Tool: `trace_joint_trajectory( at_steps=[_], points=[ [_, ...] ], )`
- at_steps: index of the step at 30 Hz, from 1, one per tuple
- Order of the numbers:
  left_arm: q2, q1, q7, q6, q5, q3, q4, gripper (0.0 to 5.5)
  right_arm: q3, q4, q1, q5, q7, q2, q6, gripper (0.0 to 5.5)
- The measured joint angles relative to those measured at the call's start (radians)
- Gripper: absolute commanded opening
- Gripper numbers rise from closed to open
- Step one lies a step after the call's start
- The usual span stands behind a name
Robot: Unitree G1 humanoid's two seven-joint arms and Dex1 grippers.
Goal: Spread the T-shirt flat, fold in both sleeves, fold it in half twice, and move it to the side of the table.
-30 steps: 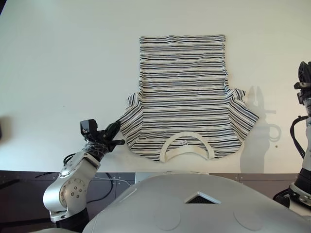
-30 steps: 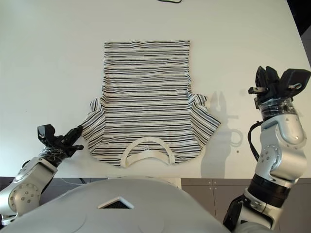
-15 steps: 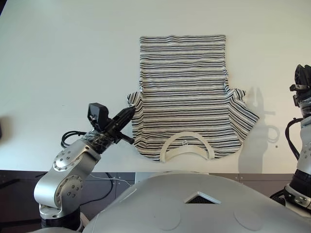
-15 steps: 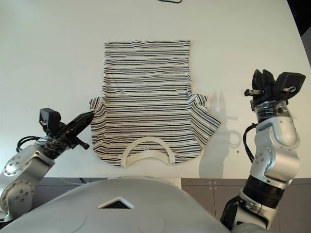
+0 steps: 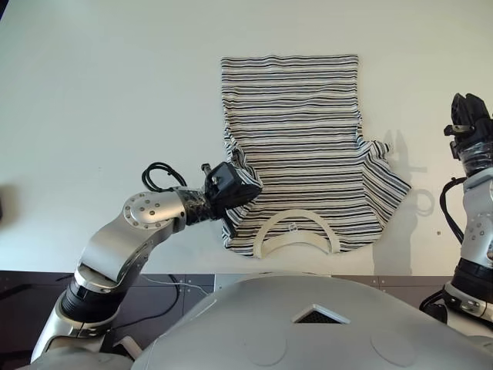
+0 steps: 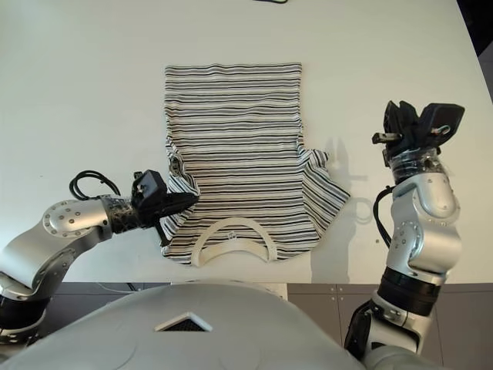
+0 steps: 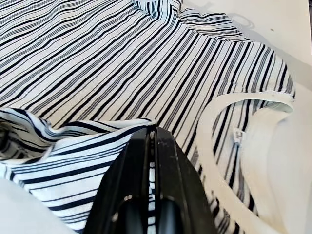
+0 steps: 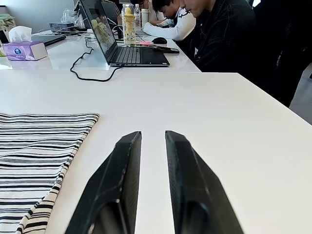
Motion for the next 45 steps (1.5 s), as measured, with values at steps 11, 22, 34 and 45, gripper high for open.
trace_joint_trajectory(
  at_steps=[11,22,34,45],
  points=[
    [-0.002,-0.028,-0.034,-0.078,0.034,0.060,0.116,1.19,0.017,-0.010,0.026,0.000,0.029,-0.005,0.000,0.90],
    [-0.102,-0.131,-0.017,-0.302,0.229,0.001,0.384,1.19,0.067,-0.004,0.027,-0.020,0.068,-0.014,0.001,0.90],
    [-0.177,-0.165,-0.017,-0.387,0.330,-0.052,0.525,1.19,0.096,-0.012,0.075,-0.026,0.084,-0.008,0.001,0.90],
    [-0.187,-0.038,0.067,-0.206,0.195,0.135,0.155,1.19,-0.048,-0.135,0.468,0.165,0.175,0.048,0.078,0.90]
  ],
)
